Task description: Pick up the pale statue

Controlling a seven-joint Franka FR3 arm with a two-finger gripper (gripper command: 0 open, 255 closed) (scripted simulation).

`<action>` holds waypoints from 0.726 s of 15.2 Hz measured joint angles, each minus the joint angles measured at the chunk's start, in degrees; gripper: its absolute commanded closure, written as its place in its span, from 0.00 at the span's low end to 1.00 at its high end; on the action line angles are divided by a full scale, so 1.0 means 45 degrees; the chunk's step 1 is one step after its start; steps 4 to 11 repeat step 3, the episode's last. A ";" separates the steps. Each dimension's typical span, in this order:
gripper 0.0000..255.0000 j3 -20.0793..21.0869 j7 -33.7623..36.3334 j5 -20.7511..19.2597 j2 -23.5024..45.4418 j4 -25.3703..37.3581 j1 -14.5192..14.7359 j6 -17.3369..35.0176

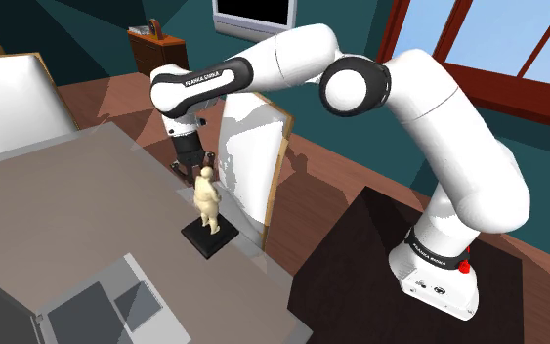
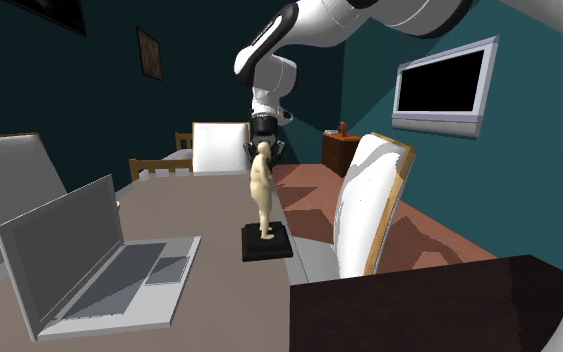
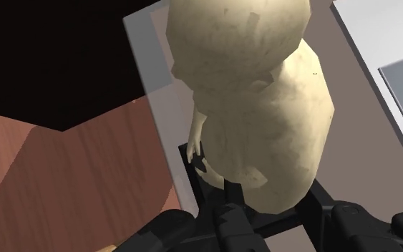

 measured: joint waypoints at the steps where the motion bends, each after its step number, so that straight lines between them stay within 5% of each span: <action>1: 1.00 0.0005 0.0004 0.0004 -0.0056 0.0081 -0.0010 -0.0137; 11: 1.00 0.0020 0.0036 0.0018 -0.0181 0.0113 -0.0011 -0.0292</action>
